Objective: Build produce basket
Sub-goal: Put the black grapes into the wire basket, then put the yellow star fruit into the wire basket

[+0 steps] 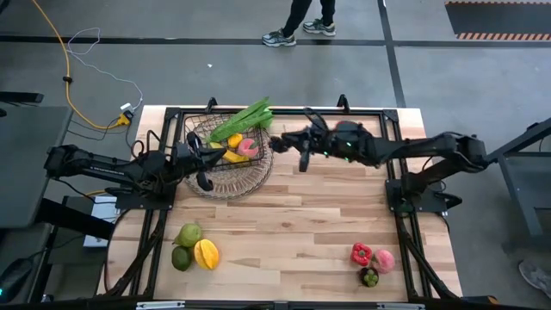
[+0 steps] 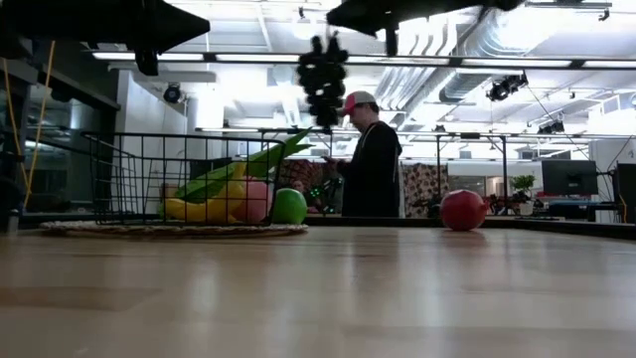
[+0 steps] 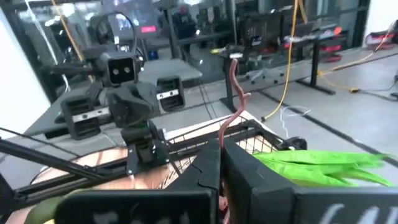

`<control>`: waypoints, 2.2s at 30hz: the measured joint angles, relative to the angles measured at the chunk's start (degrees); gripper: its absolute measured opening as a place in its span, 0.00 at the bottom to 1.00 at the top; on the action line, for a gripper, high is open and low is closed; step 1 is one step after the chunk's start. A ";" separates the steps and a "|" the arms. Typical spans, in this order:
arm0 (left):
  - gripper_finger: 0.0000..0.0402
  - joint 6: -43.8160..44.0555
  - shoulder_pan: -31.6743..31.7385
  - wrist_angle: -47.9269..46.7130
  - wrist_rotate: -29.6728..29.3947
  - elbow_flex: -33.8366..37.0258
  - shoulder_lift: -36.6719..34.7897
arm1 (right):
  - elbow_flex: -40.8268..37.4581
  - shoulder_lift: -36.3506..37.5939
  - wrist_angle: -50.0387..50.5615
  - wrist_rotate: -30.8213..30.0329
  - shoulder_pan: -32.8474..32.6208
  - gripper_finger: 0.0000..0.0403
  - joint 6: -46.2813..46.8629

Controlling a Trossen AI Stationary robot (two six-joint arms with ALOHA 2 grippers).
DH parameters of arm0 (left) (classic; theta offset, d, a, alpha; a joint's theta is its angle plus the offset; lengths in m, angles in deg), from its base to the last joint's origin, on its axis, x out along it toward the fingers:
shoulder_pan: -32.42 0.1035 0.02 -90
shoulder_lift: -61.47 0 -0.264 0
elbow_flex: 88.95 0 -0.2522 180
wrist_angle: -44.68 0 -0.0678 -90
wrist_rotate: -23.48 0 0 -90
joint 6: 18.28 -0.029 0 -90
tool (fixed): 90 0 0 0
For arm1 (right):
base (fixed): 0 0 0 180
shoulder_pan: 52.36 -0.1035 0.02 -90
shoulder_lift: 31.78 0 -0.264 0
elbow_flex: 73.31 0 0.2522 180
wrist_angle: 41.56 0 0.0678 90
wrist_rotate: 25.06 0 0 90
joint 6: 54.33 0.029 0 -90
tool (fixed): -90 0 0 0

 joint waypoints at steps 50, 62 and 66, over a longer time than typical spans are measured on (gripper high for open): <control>0.00 1.35 0.02 0.26 0.68 0.00 -0.02 | 26.31 -24.38 22.76 8.60 6.21 0.18 -1.91; 0.00 1.41 0.02 0.07 0.74 0.00 -0.02 | 23.93 -16.60 34.42 -3.71 4.28 0.50 -10.60; 0.00 1.54 0.00 0.01 1.37 0.00 -0.02 | 14.16 -9.09 32.68 -7.16 2.24 0.50 -10.93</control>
